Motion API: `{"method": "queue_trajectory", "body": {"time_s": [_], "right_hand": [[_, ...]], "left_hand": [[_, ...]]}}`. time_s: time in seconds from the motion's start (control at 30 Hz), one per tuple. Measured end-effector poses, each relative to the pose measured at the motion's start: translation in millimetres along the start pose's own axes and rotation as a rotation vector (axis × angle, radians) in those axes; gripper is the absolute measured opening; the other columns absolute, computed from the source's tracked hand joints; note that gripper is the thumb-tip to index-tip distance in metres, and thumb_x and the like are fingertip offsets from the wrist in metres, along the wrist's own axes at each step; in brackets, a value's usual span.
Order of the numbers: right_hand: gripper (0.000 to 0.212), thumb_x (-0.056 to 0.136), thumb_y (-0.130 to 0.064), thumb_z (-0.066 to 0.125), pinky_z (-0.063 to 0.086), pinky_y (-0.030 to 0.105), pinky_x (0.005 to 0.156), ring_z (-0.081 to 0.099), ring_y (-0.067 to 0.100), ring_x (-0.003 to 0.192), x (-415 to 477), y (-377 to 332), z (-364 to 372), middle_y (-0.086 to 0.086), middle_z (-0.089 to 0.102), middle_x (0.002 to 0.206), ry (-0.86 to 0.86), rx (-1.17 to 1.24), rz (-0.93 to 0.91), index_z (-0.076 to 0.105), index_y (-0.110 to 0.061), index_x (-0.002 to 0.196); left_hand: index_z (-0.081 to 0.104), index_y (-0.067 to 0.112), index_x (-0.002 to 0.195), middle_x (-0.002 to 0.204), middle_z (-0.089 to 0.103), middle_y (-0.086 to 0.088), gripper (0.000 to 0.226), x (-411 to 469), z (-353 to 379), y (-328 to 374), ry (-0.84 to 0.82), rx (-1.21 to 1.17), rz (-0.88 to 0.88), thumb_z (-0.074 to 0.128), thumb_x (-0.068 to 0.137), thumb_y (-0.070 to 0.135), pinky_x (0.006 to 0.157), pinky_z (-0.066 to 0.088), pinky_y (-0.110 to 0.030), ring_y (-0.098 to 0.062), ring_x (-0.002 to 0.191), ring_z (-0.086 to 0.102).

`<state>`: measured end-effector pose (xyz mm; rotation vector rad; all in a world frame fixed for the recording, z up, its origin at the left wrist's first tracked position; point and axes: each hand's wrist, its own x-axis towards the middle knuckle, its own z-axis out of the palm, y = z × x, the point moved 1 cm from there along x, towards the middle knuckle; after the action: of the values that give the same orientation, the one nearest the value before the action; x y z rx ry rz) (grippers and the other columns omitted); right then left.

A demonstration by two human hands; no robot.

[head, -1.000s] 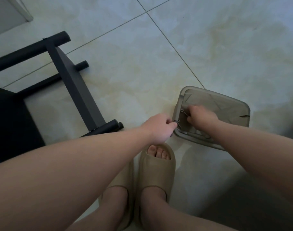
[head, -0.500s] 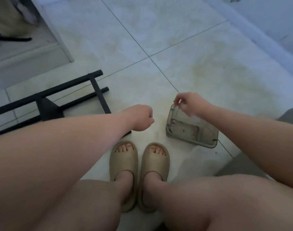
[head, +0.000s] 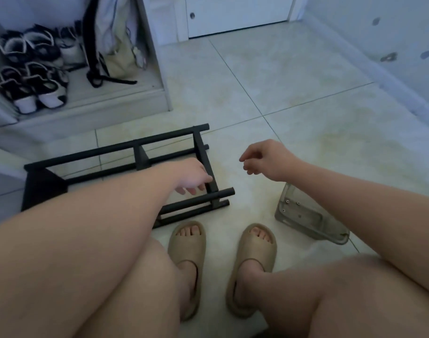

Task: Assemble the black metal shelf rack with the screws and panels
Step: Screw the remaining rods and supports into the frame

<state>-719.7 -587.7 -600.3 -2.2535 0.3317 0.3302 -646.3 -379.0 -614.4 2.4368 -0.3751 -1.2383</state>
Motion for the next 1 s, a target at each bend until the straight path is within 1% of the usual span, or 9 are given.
{"method": "queue_trajectory", "body": {"time_s": [0.13, 0.23, 0.33, 0.43, 0.5, 0.57, 0.7, 0.83, 1.0], "right_hand": [[0.018, 0.090, -0.002, 0.063, 0.062, 0.044, 0.083, 0.075, 0.022, 0.078, 21, 16, 21, 0.002, 0.076, 0.076, -0.099, -0.012, 0.041, 0.070, -0.018, 0.086], [0.019, 0.091, 0.000, 0.061, 0.062, 0.044, 0.082, 0.074, 0.022, 0.074, 40, 31, 41, 0.004, 0.076, 0.077, -0.169, 0.010, 0.057, 0.069, -0.016, 0.087], [0.017, 0.091, -0.001, 0.060, 0.059, 0.054, 0.084, 0.073, 0.031, 0.081, 55, 48, 65, 0.011, 0.076, 0.079, -0.198, 0.044, 0.060, 0.069, -0.015, 0.088], [0.021, 0.091, -0.002, 0.063, 0.058, 0.053, 0.086, 0.073, 0.024, 0.078, 61, 68, 85, 0.006, 0.075, 0.075, -0.167, 0.103, 0.037, 0.069, -0.021, 0.085], [0.023, 0.092, 0.000, 0.064, 0.058, 0.052, 0.088, 0.073, 0.027, 0.080, 61, 81, 97, 0.008, 0.075, 0.077, -0.162, 0.188, 0.035, 0.070, -0.021, 0.085], [0.024, 0.093, 0.002, 0.063, 0.059, 0.049, 0.090, 0.073, 0.029, 0.082, 59, 91, 106, 0.010, 0.075, 0.079, -0.156, 0.272, 0.030, 0.071, -0.019, 0.087], [0.028, 0.095, 0.007, 0.061, 0.061, 0.034, 0.084, 0.074, 0.015, 0.074, 62, 106, 122, -0.001, 0.075, 0.075, -0.133, 0.429, 0.012, 0.071, -0.018, 0.087], [0.029, 0.096, 0.008, 0.060, 0.061, 0.031, 0.081, 0.073, 0.019, 0.076, 63, 114, 135, 0.002, 0.076, 0.078, -0.072, 0.581, -0.017, 0.073, -0.016, 0.090], [0.026, 0.096, 0.009, 0.060, 0.060, 0.029, 0.079, 0.073, 0.019, 0.077, 54, 120, 141, 0.001, 0.076, 0.079, -0.031, 0.665, -0.027, 0.073, -0.013, 0.094]], "left_hand": [[0.062, 0.012, 0.124, 0.108, 0.070, 0.000, 0.028, 34, 0, -22, -0.049, 0.174, -0.045, 0.050, 0.102, 0.025, 0.080, 0.056, -0.035, -0.018, 0.089, 0.070], [0.069, 0.009, 0.118, 0.113, 0.072, -0.009, 0.026, 68, 0, -32, -0.001, 0.157, -0.068, 0.056, 0.098, 0.020, 0.083, 0.055, -0.036, -0.022, 0.087, 0.066], [0.067, 0.006, 0.112, 0.115, 0.070, -0.013, 0.025, 104, 12, -39, 0.007, 0.206, -0.001, 0.046, 0.100, 0.012, 0.080, 0.051, -0.033, -0.024, 0.091, 0.065], [0.067, 0.011, 0.113, 0.106, 0.071, -0.007, 0.028, 133, 32, -56, -0.031, 0.109, 0.046, 0.042, 0.103, 0.012, 0.068, 0.048, -0.026, -0.015, 0.078, 0.064], [0.067, 0.014, 0.111, 0.103, 0.071, -0.002, 0.026, 147, 39, -66, 0.002, 0.000, 0.048, 0.041, 0.105, 0.018, 0.065, 0.047, -0.023, -0.012, 0.079, 0.066], [0.064, 0.015, 0.110, 0.104, 0.070, -0.001, 0.026, 157, 43, -72, -0.022, -0.126, 0.015, 0.040, 0.106, 0.024, 0.069, 0.051, -0.026, -0.016, 0.084, 0.069], [0.069, 0.019, 0.104, 0.096, 0.074, 0.008, 0.030, 165, 52, -77, -0.157, -0.346, -0.069, 0.040, 0.105, 0.026, 0.071, 0.053, -0.028, -0.018, 0.087, 0.070], [0.071, 0.020, 0.115, 0.107, 0.076, 0.006, 0.036, 167, 58, -82, -0.278, -0.492, -0.051, 0.039, 0.101, 0.028, 0.102, 0.050, -0.044, -0.030, 0.103, 0.071], [0.066, 0.012, 0.120, 0.109, 0.076, 0.002, 0.031, 163, 59, -85, -0.300, -0.522, 0.031, 0.043, 0.101, 0.020, 0.101, 0.051, -0.053, -0.031, 0.092, 0.075]]}}
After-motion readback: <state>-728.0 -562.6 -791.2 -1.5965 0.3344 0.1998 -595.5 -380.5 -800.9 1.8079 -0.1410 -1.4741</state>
